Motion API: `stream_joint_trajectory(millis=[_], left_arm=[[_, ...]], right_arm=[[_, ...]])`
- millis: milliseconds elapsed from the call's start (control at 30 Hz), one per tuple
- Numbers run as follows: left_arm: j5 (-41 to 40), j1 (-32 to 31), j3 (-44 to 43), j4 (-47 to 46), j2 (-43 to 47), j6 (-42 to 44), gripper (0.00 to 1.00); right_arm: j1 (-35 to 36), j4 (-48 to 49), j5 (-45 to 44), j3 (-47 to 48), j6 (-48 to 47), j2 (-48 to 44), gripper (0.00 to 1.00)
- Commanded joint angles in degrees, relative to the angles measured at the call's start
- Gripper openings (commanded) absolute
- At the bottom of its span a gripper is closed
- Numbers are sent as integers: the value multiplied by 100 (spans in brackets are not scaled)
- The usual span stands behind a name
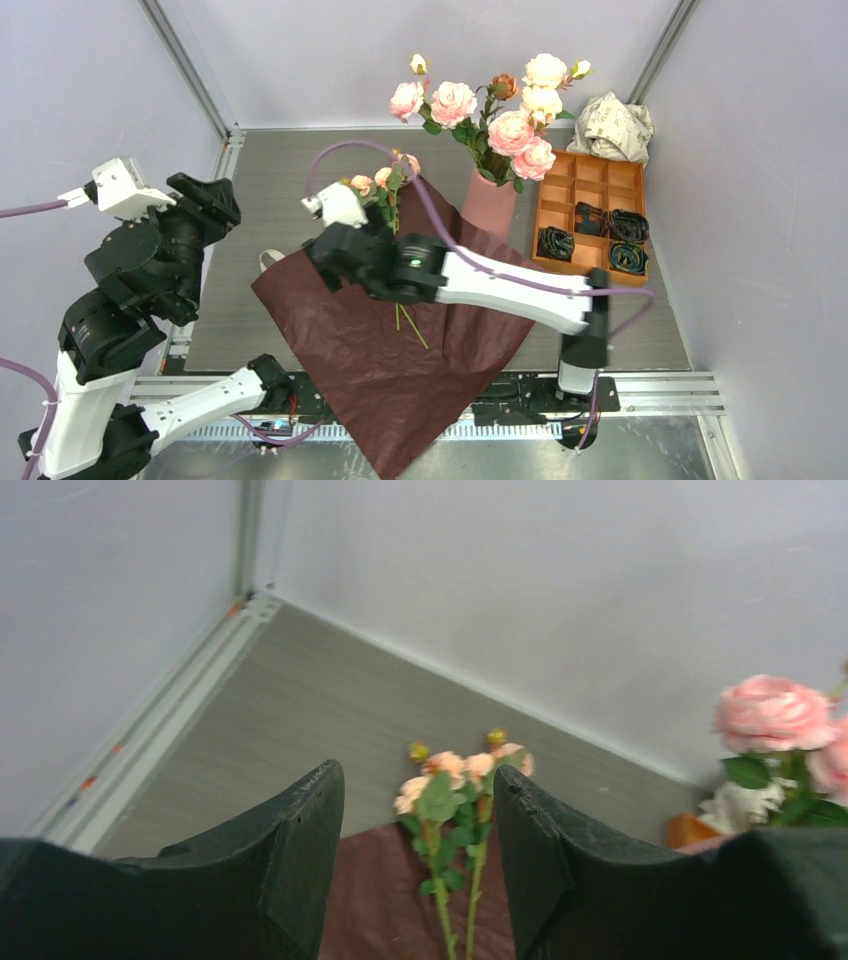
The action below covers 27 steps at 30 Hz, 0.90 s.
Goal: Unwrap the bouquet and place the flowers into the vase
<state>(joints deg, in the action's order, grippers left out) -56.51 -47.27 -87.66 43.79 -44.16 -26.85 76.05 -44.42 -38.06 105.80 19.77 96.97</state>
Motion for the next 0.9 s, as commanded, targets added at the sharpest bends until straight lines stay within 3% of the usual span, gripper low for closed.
stream_joint_trajectory(millis=[0,200,467,633,867], left_arm=[[-1058,-24,-293,1291,61,-428,57],[-1003,-23,-228,1422,366,-385,58],[-969,-17,-87,1553,535,-373,60],[-761,-20,104,1519,441,-427,61],[-536,-24,293,1438,282,-455,62]], right_arm=[[-261,-958,949,1136,416,1120,93],[-1272,-1254,2341,1991,870,2432,88],[-1898,-1477,2691,3049,786,3791,86],[-2308,-1482,3109,3618,792,4488,77],[-2376,-1234,3125,3468,686,4837,74]])
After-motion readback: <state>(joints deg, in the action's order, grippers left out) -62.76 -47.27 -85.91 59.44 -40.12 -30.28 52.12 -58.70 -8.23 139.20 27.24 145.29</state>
